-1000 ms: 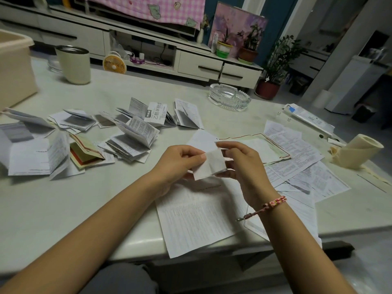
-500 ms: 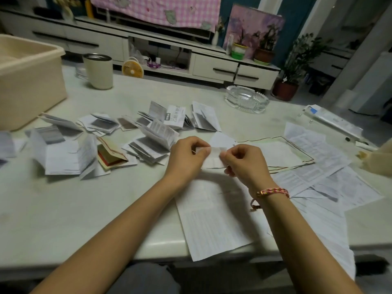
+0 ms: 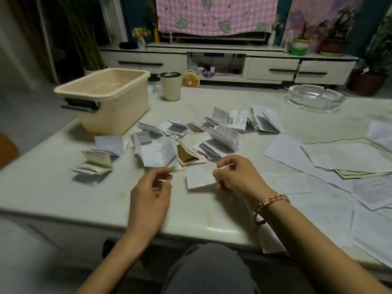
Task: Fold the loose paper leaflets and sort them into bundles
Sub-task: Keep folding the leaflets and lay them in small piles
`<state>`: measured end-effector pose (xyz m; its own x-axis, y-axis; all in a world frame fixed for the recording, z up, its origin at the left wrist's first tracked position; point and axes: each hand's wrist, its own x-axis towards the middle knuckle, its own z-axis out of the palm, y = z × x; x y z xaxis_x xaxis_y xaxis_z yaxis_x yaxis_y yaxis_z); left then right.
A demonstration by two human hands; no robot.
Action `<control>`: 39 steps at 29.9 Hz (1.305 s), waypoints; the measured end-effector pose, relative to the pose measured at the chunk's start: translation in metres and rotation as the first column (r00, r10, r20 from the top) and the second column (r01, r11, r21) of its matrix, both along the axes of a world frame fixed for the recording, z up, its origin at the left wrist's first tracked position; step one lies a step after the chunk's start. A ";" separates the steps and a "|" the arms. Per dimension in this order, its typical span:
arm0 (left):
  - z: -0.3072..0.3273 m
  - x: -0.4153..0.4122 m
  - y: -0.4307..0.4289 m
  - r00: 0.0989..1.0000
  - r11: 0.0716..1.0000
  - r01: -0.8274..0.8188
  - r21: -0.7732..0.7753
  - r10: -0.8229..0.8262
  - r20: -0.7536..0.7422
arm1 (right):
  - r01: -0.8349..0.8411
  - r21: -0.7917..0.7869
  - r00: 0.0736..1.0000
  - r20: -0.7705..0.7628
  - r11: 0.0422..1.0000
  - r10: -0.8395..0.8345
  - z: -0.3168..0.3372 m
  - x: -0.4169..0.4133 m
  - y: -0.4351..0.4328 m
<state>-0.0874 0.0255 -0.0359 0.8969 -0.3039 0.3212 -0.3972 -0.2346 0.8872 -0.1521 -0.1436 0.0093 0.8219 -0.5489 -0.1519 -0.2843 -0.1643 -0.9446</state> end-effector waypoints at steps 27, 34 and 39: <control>0.111 -0.132 -0.156 0.629 0.555 0.632 0.541 -0.775 0.060 | 0.254 -0.454 0.948 -0.060 0.854 -0.314 0.037 -0.176 -0.095; 0.077 -0.128 -0.213 0.628 0.446 0.528 0.723 -0.778 0.022 | 0.215 -0.688 0.883 -0.167 0.693 -0.440 0.009 -0.227 -0.113; 0.049 -0.106 -0.211 0.702 0.602 0.608 0.518 -0.712 0.004 | 0.192 -0.751 0.889 -0.140 0.632 -0.437 -0.002 -0.190 -0.138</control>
